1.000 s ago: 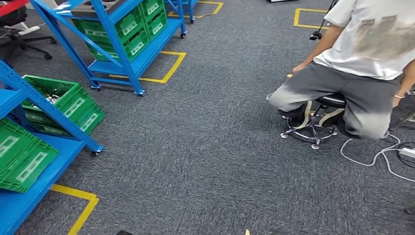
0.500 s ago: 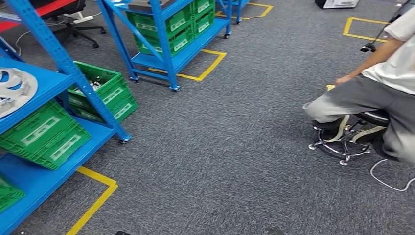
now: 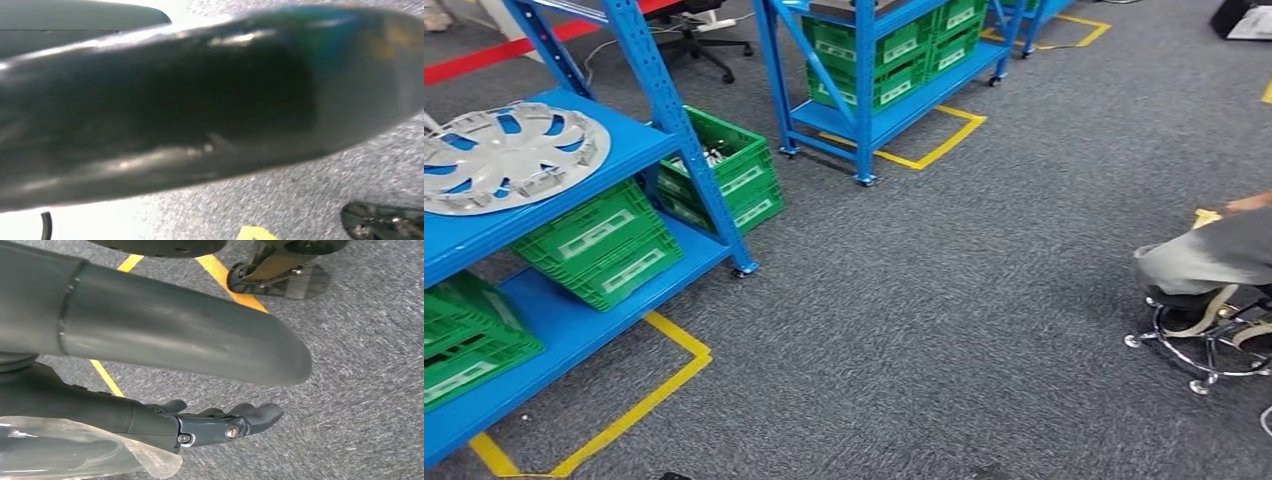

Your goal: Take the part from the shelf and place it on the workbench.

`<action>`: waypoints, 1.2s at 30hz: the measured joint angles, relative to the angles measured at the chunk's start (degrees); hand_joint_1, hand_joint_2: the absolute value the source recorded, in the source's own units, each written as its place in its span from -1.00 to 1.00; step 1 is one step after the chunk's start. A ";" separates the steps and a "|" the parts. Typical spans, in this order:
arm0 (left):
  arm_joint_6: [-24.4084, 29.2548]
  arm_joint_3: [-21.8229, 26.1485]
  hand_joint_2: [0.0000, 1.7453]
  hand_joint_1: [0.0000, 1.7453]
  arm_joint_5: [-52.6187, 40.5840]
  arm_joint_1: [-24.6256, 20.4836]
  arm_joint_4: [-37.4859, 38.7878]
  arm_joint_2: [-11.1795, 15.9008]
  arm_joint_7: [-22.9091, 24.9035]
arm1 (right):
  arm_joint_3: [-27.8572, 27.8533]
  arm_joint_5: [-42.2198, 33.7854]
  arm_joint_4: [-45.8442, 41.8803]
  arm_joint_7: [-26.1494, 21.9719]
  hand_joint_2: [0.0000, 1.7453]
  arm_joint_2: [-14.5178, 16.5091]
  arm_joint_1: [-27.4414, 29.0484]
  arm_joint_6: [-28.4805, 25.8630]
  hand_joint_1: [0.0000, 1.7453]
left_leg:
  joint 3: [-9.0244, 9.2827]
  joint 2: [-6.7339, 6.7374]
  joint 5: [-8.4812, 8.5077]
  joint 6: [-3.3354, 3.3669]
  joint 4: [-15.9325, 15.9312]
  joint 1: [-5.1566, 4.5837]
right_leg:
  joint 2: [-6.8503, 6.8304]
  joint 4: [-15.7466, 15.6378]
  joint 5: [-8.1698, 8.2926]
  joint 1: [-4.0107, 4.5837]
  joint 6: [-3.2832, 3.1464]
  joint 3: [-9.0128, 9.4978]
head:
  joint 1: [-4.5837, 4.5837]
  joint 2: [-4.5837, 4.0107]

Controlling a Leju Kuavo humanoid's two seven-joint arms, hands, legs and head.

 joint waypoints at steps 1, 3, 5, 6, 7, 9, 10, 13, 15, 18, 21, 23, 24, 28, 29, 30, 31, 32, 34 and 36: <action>-0.01 -0.01 -1.00 -1.00 -0.13 0.13 0.00 0.09 0.11 | -0.02 -0.01 0.00 0.00 -1.00 0.02 -0.03 0.05 -1.00 | -0.16 0.33 -0.19 -0.30 0.21 -0.01 | -0.67 -0.18 0.12 -0.03 -0.32 0.14 | -0.02 0.00; -0.08 -0.01 -1.00 -1.00 -0.26 0.14 0.00 0.22 0.20 | -0.04 0.00 0.00 -0.10 -1.00 0.06 -0.07 0.10 -1.00 | -1.64 3.00 -2.22 -0.89 3.45 -0.16 | -2.30 -0.60 0.23 -0.20 -1.06 0.51 | -0.44 0.00; -0.31 -0.01 -1.00 -1.00 -0.28 -0.06 0.00 0.22 0.20 | -0.06 -0.01 0.00 -0.28 -1.00 0.08 0.10 0.10 -1.00 | -4.94 5.97 -5.69 -1.35 10.55 -0.12 | -4.15 -0.66 -0.01 -0.06 -1.51 0.78 | -0.78 -0.01; -0.51 -0.01 -1.00 -1.00 -0.28 -0.10 0.00 0.22 0.20 | -0.08 -0.02 0.00 -0.42 -1.00 0.07 0.19 0.10 -1.00 | -6.55 6.52 -6.91 -1.49 13.91 -0.02 | -5.07 -0.65 -0.15 0.01 -1.60 0.86 | -0.77 -0.01; -0.70 -0.01 -1.00 -1.00 -0.28 -0.06 0.01 0.22 0.20 | -0.11 -0.02 0.00 -0.56 -1.00 0.06 0.21 0.09 -1.00 | -7.45 6.78 -7.22 -1.56 15.85 0.07 | -5.91 -0.64 -0.29 0.05 -1.64 0.96 | -0.77 -0.01; -0.98 -0.01 -1.00 -1.00 -0.28 0.13 0.02 0.30 0.20 | -0.17 -0.01 0.00 -0.84 -1.00 0.05 0.12 0.10 -1.00 | -6.13 7.20 -4.63 -1.44 13.30 0.14 | -7.35 -0.62 -0.62 0.08 -1.56 1.35 | -0.79 -0.01; -1.04 -0.01 -1.00 -1.00 -0.29 0.19 0.02 0.34 0.20 | -0.19 0.00 -0.01 -0.93 -1.00 0.06 0.07 0.10 -1.00 | -4.16 7.90 -2.42 -1.21 9.43 0.07 | -8.00 -0.62 -0.85 0.09 -1.43 1.68 | -0.79 -0.01; -1.62 -0.01 -1.00 -1.00 -0.31 -0.07 0.01 0.39 0.01 | -0.31 0.00 -0.01 -1.44 -1.00 0.06 0.03 -0.27 -1.00 | 0.12 11.19 0.02 -0.28 0.92 -0.79 | -9.87 -0.58 -1.71 0.49 -0.54 2.23 | -0.74 -0.01; -2.22 -0.01 -1.00 -1.00 -0.29 -0.05 0.00 0.38 -0.47 | -0.36 0.00 -0.02 -2.01 -1.00 0.08 -0.13 -0.71 -1.00 | 0.22 10.83 -0.39 0.29 0.23 -1.04 | -11.14 -0.76 -2.01 0.64 0.02 2.79 | -0.64 0.00; -2.61 0.00 -1.00 -1.00 -0.27 0.18 0.01 0.42 -0.83 | -0.38 0.00 -0.08 -2.36 -1.00 0.10 -0.47 -1.04 -1.00 | 0.42 9.06 -0.03 1.29 -0.43 -0.59 | -8.38 1.53 -3.97 0.37 0.74 2.00 | -0.33 0.00; -2.70 -0.01 -1.00 -1.00 -0.26 -0.05 0.01 0.41 -0.83 | -0.39 0.00 -0.07 -2.43 -1.00 0.10 -0.16 -1.15 -1.00 | 0.44 7.02 0.06 1.77 -0.58 -0.35 | -4.66 12.52 -8.73 0.22 1.04 -3.72 | 0.04 0.00; -2.80 -0.01 -1.00 -1.00 -0.26 -0.02 0.01 0.38 -0.83 | -0.40 0.01 -0.07 -2.44 -1.00 0.10 0.06 -1.16 -1.00 | 0.57 5.39 0.01 1.79 -0.55 -0.35 | -4.34 16.19 -8.46 0.25 1.05 -6.50 | 0.04 0.00; -2.82 -0.01 -1.00 -1.00 -0.26 0.02 0.01 0.39 -0.87 | -0.41 0.01 -0.07 -2.48 -1.00 0.10 0.08 -1.18 -1.00 | 0.68 4.55 -0.03 1.76 -0.53 -0.33 | -4.21 14.53 -6.54 0.23 0.99 -6.29 | 0.03 0.00; -2.63 -0.01 -1.00 -1.00 -0.26 -0.07 0.01 0.38 -1.13 | -0.42 0.09 -0.03 -2.65 -1.00 0.10 0.09 -1.38 -1.00 | 0.51 1.49 -0.28 0.96 -0.06 -0.24 | 0.57 1.45 0.29 -0.25 0.58 -1.40 | 0.09 0.00; -2.42 -0.01 -1.00 -1.00 -0.26 -0.06 0.02 0.38 -1.28 | -0.43 0.12 -0.02 -2.67 -1.00 0.10 0.11 -1.44 -1.00 | 0.21 0.83 -0.19 0.57 0.05 -0.15 | 1.36 0.58 0.23 -0.26 0.46 -0.96 | 0.09 0.00; -2.15 -0.01 -1.00 -1.00 -0.26 0.00 0.02 0.38 -1.50 | -0.44 0.15 0.00 -2.68 -1.00 0.10 0.12 -1.49 -1.00 | -0.03 0.13 -0.05 0.16 0.08 -0.03 | 1.03 0.27 0.16 -0.19 0.30 -0.71 | 0.09 0.00; -1.90 -0.01 -1.00 -1.00 -0.27 0.11 0.02 0.41 -1.72 | -0.47 0.17 0.00 -2.69 -1.00 0.13 0.09 -1.51 -1.00 | -0.17 -0.10 0.02 -0.21 0.06 0.12 | 0.36 0.24 0.29 -0.16 0.03 -0.56 | 0.10 0.01; -1.65 -0.01 -1.00 -1.00 -0.28 0.21 0.02 0.41 -1.91 | -0.52 0.19 -0.01 -2.71 -1.00 0.14 0.07 -1.52 -1.00 | -0.37 0.76 -0.25 -0.53 0.47 0.07 | -0.37 0.06 0.38 -0.20 -0.31 -0.39 | 0.04 0.00; -1.33 -0.01 -1.00 -1.00 -0.33 0.10 0.02 0.41 -2.01 | -0.60 0.23 -0.01 -2.75 -1.00 0.18 0.09 -1.50 -1.00 | -2.01 4.00 -2.44 -1.09 4.12 -0.07 | -2.14 -0.34 0.43 -0.30 -1.02 0.03 | -0.42 0.00; -1.13 -0.01 -1.00 -1.00 -0.50 -0.15 0.02 0.35 -2.03 | -0.68 0.27 0.00 -2.75 -1.00 0.16 0.29 -1.46 -1.00 | -5.43 6.35 -5.86 -1.51 11.29 0.00 | -4.13 -0.36 0.17 -0.13 -1.40 0.25 | -0.78 -0.01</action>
